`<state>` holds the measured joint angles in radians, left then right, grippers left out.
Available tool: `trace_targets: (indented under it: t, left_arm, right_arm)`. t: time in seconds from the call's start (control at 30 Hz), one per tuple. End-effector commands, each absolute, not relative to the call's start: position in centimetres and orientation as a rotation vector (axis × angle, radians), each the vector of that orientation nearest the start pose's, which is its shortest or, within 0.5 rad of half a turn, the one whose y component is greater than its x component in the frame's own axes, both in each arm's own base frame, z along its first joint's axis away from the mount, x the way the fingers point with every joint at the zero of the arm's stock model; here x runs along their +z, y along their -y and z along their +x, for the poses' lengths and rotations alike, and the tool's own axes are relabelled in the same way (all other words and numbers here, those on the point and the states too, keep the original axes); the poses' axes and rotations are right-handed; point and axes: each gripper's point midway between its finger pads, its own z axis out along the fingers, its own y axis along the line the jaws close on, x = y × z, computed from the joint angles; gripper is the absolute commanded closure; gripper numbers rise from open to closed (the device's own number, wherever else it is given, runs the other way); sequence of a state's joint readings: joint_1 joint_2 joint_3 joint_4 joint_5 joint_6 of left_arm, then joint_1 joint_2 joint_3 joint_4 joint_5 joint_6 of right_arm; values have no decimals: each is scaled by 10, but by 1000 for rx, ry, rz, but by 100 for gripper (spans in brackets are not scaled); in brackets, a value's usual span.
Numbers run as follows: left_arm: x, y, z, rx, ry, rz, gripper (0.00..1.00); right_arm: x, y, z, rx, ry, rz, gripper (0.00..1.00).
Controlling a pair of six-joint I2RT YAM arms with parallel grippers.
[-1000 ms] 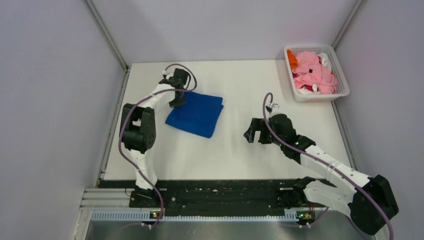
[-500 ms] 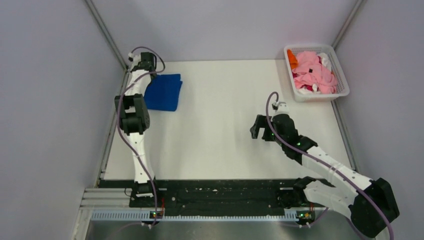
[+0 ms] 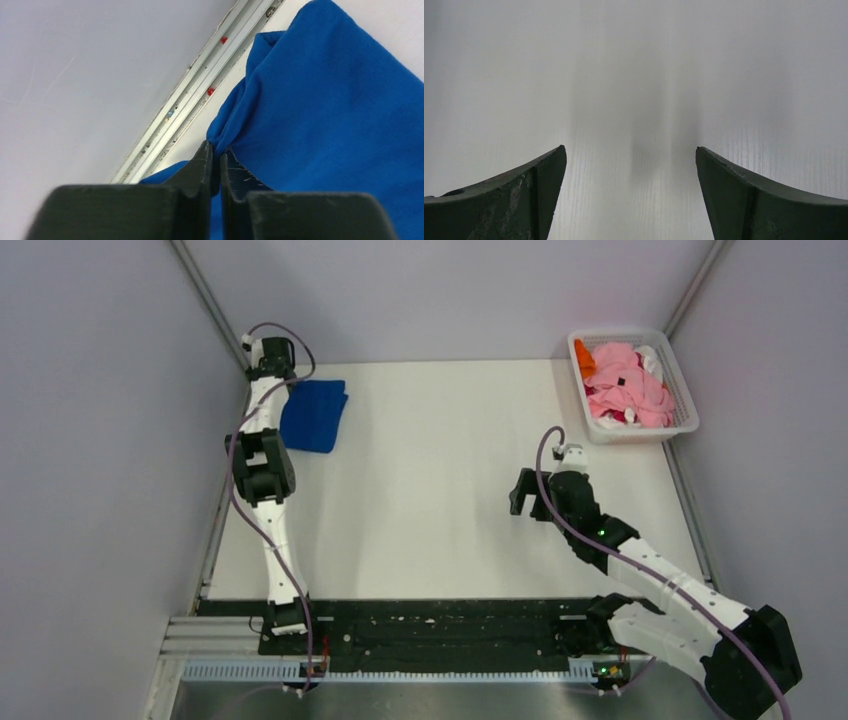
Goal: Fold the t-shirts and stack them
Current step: Put the neatly folded tshirt into the corner of the board with the left arm, then reset both arms
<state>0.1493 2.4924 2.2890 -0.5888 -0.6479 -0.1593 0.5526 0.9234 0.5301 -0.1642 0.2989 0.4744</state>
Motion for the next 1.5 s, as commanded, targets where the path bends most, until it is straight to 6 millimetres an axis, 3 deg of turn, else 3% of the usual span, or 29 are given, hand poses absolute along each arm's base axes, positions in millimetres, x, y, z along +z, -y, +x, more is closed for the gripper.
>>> trace_targets:
  t: [0.0,0.1,0.17,0.23,0.33,0.43,0.57,0.67,0.73,0.83,0.93,1.07,1.47]
  left_arm:
    - [151,-211,593,761,-2025,-714,77]
    - [177,-212,590,759,-1985,-717,24]
    - [197,-205,586,710,-1973,-722,3]
    - [226,-190,578,616,-1962,-714,1]
    - [251,-162,558,473,-1961,-724,1]
    - [281,-122,534,294,-1933,-693,1]
    - [295,-54,485,-8,-1920,-607,1]
    - [286,5,439,-230,-1917,-471,1]
    - [268,45,404,-369,-1937,-396,1]
    - [237,72,360,-478,-1935,-414,1]
    - [213,102,331,-663,-1917,-355,1]
    - [202,114,309,-736,-1954,-335,1]
    - [190,96,314,-604,-2003,-399,1]
  right_arm:
    - [135,-122,279,274,-2058,103,1]
    - [135,-122,278,277,-2056,107,1]
    - [137,-121,278,281,-2052,109,1]
    - [141,-124,277,303,-2043,107,1]
    - [148,-123,277,319,-2021,126,1]
    - [152,-120,276,321,-2013,161,1]
    - [153,-119,270,340,-2026,190,1]
    - [151,-114,265,344,-2023,226,1]
    - [148,-114,261,366,-2019,241,1]
    - [147,-114,258,395,-1998,252,1]
    - [145,-113,256,410,-1974,261,1]
    - [141,-107,256,393,-1956,289,1]
    - [137,-100,255,348,-1960,288,1]
